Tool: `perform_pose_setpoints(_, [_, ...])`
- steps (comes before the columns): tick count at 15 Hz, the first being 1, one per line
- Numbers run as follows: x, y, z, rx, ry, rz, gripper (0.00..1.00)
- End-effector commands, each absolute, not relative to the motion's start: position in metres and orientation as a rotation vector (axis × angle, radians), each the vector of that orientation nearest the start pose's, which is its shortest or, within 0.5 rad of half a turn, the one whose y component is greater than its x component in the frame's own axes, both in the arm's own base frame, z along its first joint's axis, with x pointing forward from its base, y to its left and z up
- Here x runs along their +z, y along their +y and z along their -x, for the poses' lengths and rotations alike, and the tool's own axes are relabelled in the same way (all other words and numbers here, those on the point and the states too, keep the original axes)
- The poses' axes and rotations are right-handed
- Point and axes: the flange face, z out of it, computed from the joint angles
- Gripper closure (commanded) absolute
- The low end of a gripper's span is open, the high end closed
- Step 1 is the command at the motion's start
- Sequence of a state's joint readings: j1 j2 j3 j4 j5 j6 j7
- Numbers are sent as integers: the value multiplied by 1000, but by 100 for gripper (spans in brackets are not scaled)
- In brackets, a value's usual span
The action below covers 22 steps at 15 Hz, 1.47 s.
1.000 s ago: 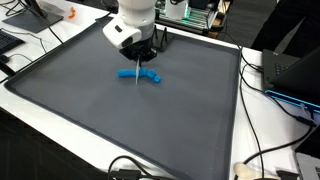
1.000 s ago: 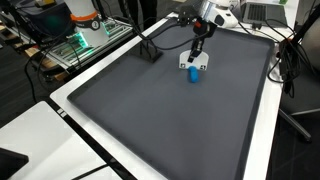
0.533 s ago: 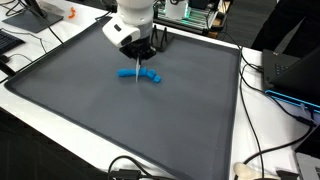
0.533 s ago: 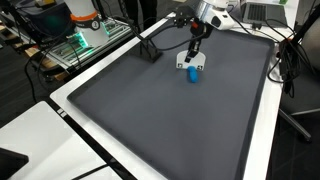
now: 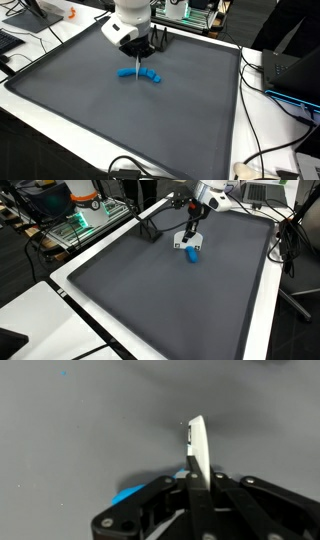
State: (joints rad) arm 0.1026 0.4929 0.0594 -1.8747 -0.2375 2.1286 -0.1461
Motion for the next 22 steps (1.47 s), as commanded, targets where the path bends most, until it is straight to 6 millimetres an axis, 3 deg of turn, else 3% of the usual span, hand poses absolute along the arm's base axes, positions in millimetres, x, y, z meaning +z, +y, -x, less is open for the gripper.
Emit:
perform_pose_setpoints(1, [234, 81, -591, 452, -736, 3152, 99])
perform_pose_setpoints(5, [245, 80, -587, 497, -740, 3141, 99])
perform_pose_setpoints(14, [281, 76, -595, 368, -725, 3181, 99])
perform_pose_setpoints(22, [280, 73, -616, 332, -791, 3222, 99])
